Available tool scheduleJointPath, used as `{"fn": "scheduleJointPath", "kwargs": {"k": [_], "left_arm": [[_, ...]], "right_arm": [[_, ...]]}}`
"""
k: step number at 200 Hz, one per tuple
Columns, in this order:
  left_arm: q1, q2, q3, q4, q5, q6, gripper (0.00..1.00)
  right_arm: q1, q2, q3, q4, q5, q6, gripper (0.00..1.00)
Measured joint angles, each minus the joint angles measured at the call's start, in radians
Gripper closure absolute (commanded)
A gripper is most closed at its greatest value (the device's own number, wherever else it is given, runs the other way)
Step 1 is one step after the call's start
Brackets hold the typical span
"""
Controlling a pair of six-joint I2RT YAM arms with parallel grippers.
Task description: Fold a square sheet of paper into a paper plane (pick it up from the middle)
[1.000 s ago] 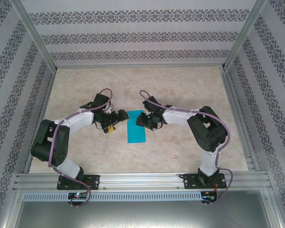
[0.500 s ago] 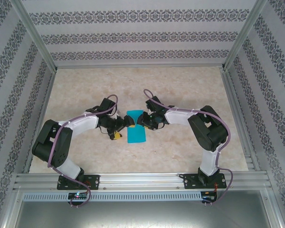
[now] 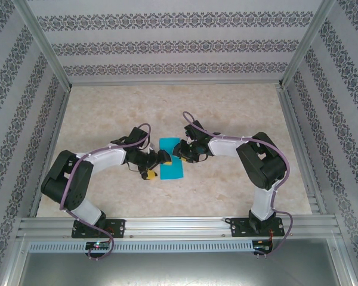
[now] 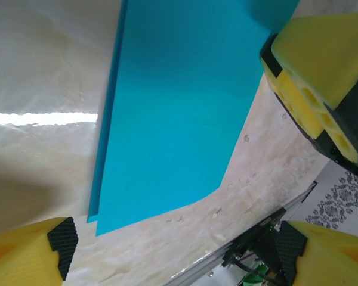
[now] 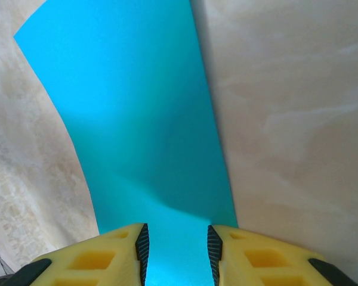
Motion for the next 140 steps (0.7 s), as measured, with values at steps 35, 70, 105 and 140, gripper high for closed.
{"fn": "scheduleJointPath", "kwargs": {"k": [35,70,105,140], "left_arm": [[-0.007,0.026,0.0,0.013,0.008,-0.002,0.13],[-0.011,0.037,0.0,0.033,0.029,-0.011,0.18],[-0.011,0.054,-0.006,0.068,0.046,-0.022,0.25],[-0.011,0.066,-0.022,0.096,0.056,-0.029,0.27]], "right_arm": [[0.0,0.0,-0.002,0.003,0.0,0.007,0.66],[0.0,0.0,-0.003,0.004,0.0,0.01,0.66],[0.0,0.001,-0.003,0.004,-0.001,0.01,0.67],[-0.003,0.001,-0.005,0.007,-0.005,0.011,0.67]]}}
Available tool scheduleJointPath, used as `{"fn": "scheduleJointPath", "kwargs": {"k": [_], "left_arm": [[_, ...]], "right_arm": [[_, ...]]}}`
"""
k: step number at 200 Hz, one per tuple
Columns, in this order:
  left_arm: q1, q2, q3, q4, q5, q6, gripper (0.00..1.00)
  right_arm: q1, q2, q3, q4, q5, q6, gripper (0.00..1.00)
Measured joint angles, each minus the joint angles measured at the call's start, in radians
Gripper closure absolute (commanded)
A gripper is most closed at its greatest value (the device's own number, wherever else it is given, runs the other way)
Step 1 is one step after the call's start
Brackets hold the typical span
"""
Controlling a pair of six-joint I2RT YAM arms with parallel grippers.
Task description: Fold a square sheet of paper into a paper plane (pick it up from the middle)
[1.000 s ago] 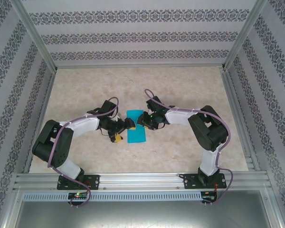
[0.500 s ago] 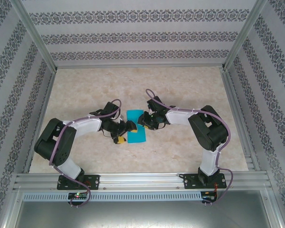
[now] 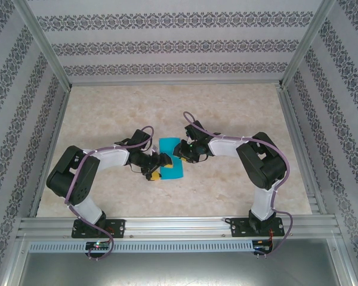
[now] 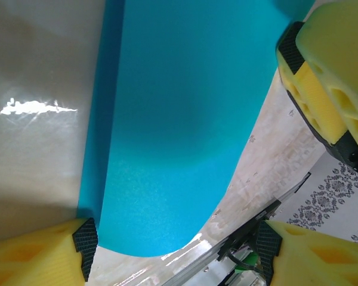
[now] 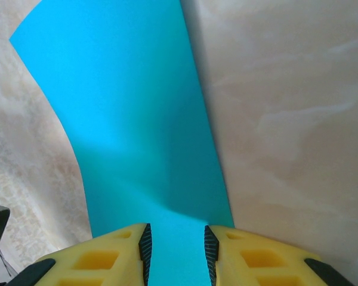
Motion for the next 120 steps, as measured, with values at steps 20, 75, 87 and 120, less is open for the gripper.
{"fn": "scheduleJointPath", "kwargs": {"k": [20,75,87,120], "left_arm": [[0.001,-0.001,-0.006,0.01,0.003,-0.004,0.29],[0.011,-0.001,-0.016,0.025,0.006,0.048,0.37],[0.018,-0.001,-0.026,0.054,0.011,0.06,0.39],[0.031,0.004,-0.03,0.114,0.018,0.093,0.45]], "right_arm": [[-0.004,0.001,0.0,0.0,-0.008,0.0,0.68],[-0.004,0.001,-0.007,0.011,-0.013,0.0,0.68],[-0.004,0.001,-0.008,0.013,-0.013,0.0,0.68],[-0.006,0.001,-0.008,0.014,-0.018,0.0,0.68]]}}
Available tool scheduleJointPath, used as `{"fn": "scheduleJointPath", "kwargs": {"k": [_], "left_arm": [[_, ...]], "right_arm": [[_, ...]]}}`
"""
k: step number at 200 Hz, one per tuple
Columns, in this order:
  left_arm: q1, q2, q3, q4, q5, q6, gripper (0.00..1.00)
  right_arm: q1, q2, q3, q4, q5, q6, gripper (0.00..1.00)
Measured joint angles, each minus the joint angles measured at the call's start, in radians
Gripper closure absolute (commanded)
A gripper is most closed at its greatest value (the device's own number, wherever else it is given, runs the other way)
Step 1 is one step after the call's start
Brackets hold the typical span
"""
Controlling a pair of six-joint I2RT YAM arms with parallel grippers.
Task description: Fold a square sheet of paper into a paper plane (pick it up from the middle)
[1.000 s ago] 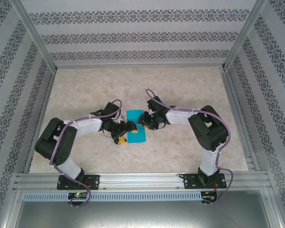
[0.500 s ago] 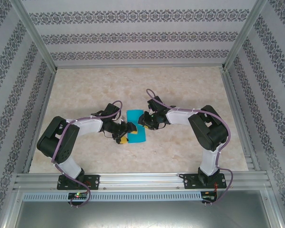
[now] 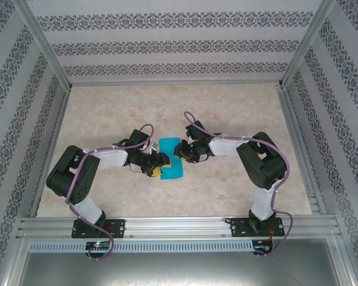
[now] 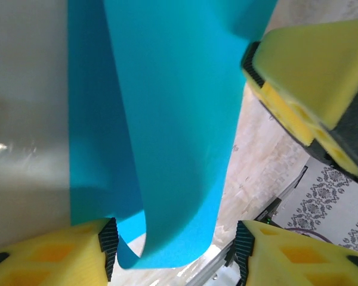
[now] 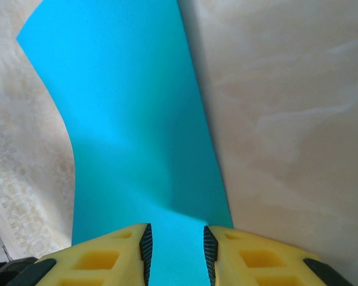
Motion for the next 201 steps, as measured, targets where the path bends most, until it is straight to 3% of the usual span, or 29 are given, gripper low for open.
{"fn": "scheduleJointPath", "kwargs": {"k": [96,153,201], "left_arm": [[0.038,0.003,-0.002,0.076,0.009,0.071,0.52],[0.038,0.032,-0.007,0.091,0.018,0.085,0.84],[0.045,0.034,0.065,-0.067,-0.019,0.182,0.96]], "right_arm": [[-0.002,0.0,0.0,0.0,-0.004,0.0,0.68],[-0.004,-0.004,0.0,-0.001,-0.007,-0.011,0.67],[-0.03,-0.105,0.011,-0.113,0.025,-0.135,0.64]]}}
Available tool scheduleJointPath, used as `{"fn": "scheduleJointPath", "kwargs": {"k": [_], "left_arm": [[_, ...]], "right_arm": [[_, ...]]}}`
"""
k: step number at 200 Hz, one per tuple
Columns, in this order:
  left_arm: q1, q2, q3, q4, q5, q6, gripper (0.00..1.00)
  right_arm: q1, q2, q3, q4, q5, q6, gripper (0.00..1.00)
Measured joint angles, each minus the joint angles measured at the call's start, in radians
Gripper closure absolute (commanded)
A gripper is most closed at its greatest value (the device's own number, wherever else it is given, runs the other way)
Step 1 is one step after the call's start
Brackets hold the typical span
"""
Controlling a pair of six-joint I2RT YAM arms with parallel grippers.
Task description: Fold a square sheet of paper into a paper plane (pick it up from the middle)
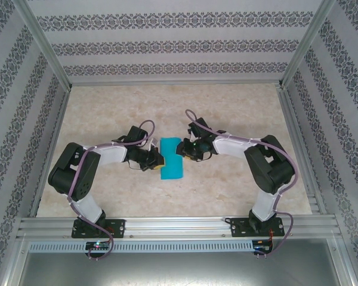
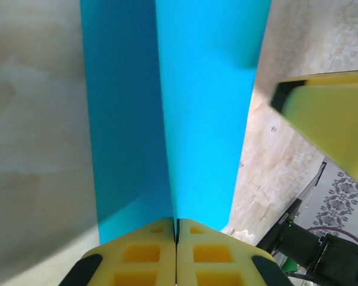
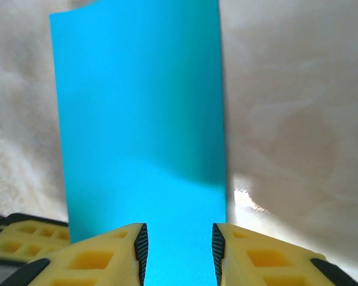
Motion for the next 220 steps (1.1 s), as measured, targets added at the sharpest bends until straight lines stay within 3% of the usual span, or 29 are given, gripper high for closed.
{"fn": "scheduleJointPath", "kwargs": {"k": [40,94,220], "left_arm": [[0.013,0.0,0.142,-0.193,-0.054,0.134,0.99],[0.019,0.002,0.338,-0.42,-0.172,0.318,0.99],[0.02,-0.045,0.585,-0.657,-0.402,0.384,0.98]], "right_arm": [[-0.043,-0.131,0.001,-0.011,0.041,-0.05,0.64],[-0.051,-0.139,-0.01,-0.016,0.06,-0.054,0.65],[-0.053,-0.175,-0.012,-0.028,0.113,-0.054,0.63]]}}
